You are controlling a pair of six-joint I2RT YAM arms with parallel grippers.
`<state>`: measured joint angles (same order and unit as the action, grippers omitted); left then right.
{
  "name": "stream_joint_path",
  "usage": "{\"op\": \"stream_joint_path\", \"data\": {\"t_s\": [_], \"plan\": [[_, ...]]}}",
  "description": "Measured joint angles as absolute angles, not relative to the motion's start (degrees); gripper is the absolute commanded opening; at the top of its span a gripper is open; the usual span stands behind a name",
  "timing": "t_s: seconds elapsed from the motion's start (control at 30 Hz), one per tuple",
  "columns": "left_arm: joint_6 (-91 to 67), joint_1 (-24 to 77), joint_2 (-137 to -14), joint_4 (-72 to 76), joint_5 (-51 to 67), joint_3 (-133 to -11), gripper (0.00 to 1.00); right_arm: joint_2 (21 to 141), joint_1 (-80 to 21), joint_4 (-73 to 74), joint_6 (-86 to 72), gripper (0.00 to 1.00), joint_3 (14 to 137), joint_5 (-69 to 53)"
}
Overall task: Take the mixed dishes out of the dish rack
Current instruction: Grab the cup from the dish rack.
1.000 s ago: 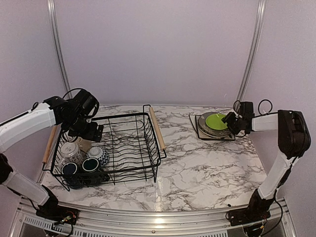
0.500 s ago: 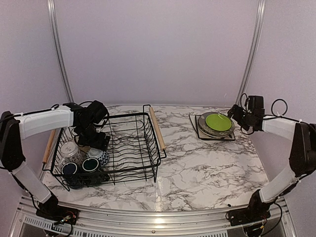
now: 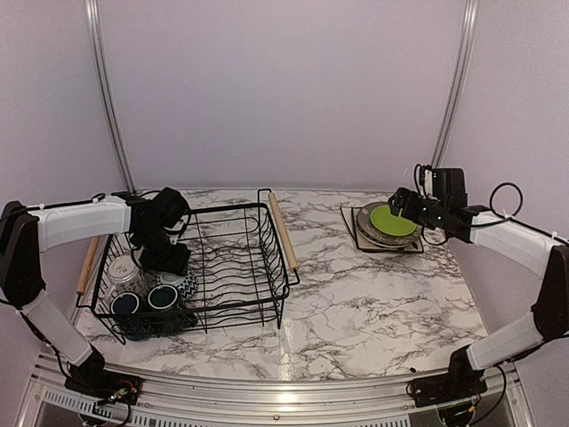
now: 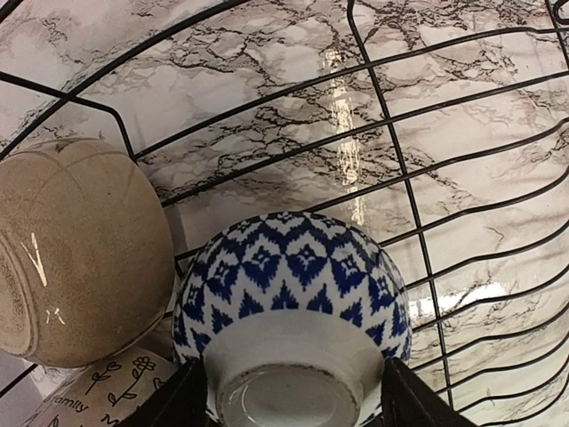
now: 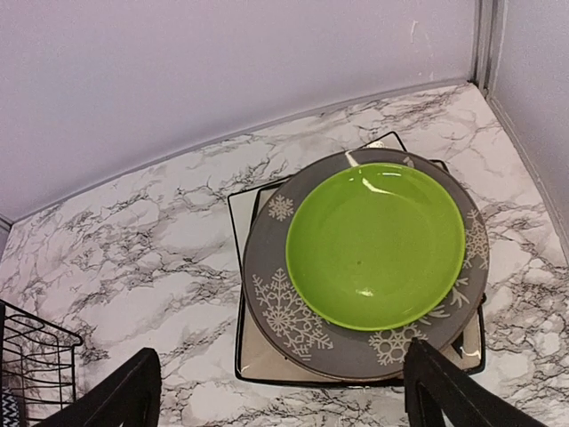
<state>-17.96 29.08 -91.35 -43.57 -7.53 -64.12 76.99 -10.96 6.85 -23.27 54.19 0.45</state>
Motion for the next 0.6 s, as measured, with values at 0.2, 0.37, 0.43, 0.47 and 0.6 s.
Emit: {"op": "stream_joint_path", "data": {"t_s": [0.2, 0.37, 0.43, 0.47, 0.6], "plan": [[-18.57, 29.12, -91.22, -43.29, -7.75, -64.53, 0.63, 76.90, -14.00, 7.94, -22.20, 0.91, 55.35, 2.44], [-18.68, 29.65, -91.22, -44.51, -7.86, -64.64, 0.73, 76.90, -16.91, 8.10, -21.30, 0.91, 57.41, 3.97], [-18.70, 29.76, -91.20, -45.41, -7.97, -64.64, 0.72, 76.90, -17.41, 8.10, -21.10, 0.91, 57.74, 4.10], [-18.70, 29.82, -91.15, -45.74, -7.97, -64.64, 0.70, 76.90, -17.56, 8.12, -21.08, 0.91, 57.89, 4.16], [-18.87, 29.85, -90.48, -46.41, -7.92, -64.29, 0.60, 76.90, -17.87, 8.16, -20.97, 0.91, 58.06, 4.36]]}}
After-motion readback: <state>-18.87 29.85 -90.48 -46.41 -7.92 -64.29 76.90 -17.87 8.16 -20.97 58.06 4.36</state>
